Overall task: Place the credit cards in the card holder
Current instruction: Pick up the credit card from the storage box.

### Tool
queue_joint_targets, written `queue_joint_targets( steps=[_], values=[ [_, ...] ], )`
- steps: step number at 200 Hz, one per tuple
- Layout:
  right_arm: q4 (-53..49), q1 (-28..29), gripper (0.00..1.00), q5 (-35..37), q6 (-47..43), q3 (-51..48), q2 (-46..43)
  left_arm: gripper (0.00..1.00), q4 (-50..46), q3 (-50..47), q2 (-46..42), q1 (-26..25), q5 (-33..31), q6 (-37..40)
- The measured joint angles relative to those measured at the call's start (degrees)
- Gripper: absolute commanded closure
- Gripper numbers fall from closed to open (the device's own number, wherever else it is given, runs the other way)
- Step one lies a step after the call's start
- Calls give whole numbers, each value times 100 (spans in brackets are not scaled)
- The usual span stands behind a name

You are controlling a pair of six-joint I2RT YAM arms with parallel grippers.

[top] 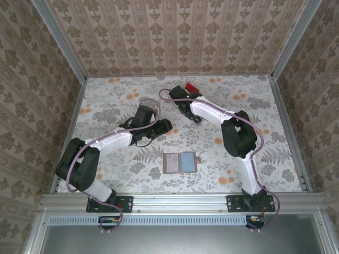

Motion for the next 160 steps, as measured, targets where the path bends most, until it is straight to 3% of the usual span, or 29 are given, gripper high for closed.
queue_joint_targets(
  steps=[44,160],
  values=[
    [-17,-15,91,-138,26,0,-48,38,2,0,68,0,4,0],
    [-33,-74,84,-136,87,2,-96,38,0,0,79,0,42,-2]
  ],
)
